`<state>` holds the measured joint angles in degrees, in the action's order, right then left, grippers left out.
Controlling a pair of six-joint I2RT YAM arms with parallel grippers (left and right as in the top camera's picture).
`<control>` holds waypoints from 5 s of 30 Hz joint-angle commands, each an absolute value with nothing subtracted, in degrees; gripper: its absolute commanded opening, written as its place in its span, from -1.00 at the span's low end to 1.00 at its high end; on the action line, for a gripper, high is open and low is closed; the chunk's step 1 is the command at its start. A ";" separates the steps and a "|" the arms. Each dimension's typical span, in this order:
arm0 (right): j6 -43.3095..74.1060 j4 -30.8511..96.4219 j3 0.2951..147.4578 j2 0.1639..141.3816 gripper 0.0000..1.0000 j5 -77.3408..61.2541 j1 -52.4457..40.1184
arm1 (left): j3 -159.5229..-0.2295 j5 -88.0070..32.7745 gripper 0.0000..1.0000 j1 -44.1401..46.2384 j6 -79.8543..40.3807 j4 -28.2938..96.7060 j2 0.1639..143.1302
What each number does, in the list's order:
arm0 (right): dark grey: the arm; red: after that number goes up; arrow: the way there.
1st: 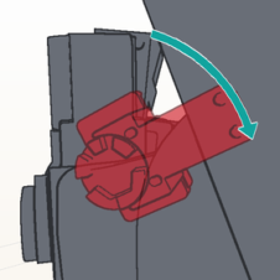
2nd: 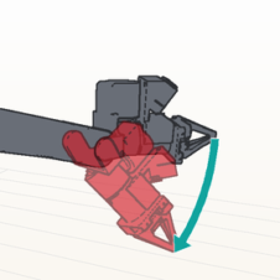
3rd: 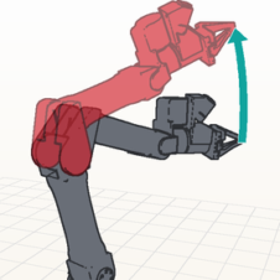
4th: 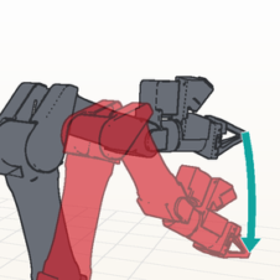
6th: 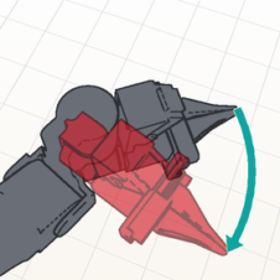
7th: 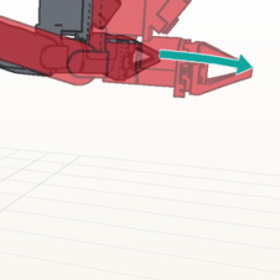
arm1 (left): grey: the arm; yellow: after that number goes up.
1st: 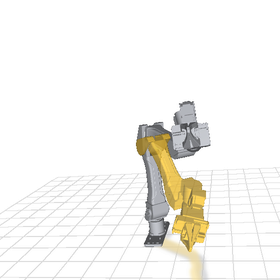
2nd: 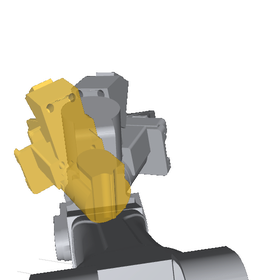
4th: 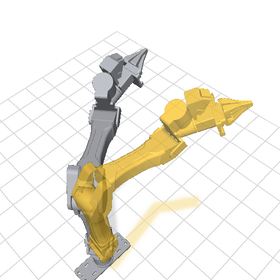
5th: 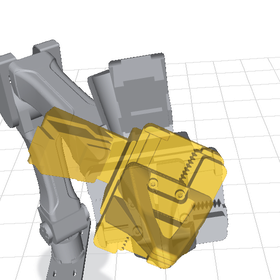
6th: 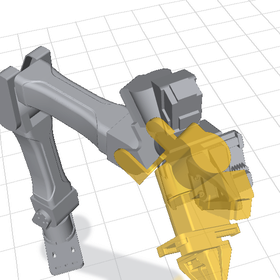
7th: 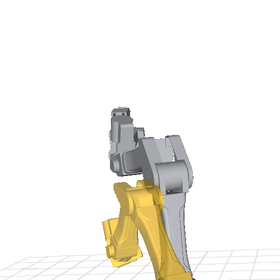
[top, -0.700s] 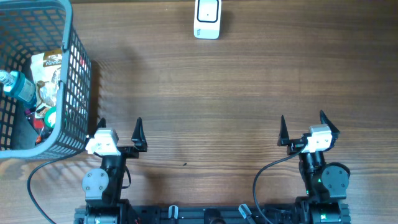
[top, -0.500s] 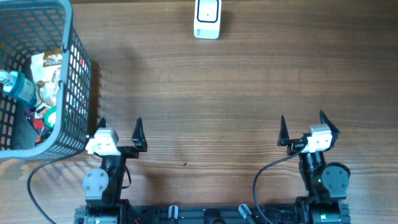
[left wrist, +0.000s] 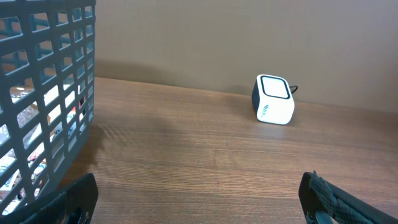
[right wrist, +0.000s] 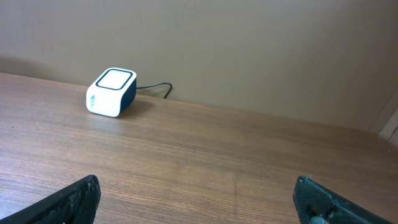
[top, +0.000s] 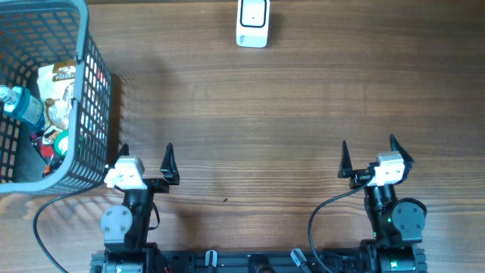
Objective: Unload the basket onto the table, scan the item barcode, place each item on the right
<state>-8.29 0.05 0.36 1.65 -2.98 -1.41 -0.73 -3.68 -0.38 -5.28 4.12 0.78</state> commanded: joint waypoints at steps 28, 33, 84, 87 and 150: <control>-8.97 -0.08 0.32 1.67 1.00 -3.92 -1.48 | -0.32 -3.09 1.00 -0.64 -5.63 4.25 0.27; -8.99 -0.08 0.32 1.67 1.00 -3.92 -1.48 | -0.32 -3.05 1.00 -0.64 -5.43 4.19 0.27; -9.02 -0.08 0.32 1.67 1.00 -3.92 -1.48 | -64.64 -19.57 1.00 -0.64 -11.14 40.77 46.02; -9.02 -0.08 0.32 1.67 1.00 -3.92 -1.48 | -73.41 -24.51 1.00 -0.64 -11.16 46.13 52.51; -8.99 -0.08 0.32 1.67 1.00 -3.90 -1.48 | -124.84 28.58 1.00 -31.40 -51.24 72.75 127.92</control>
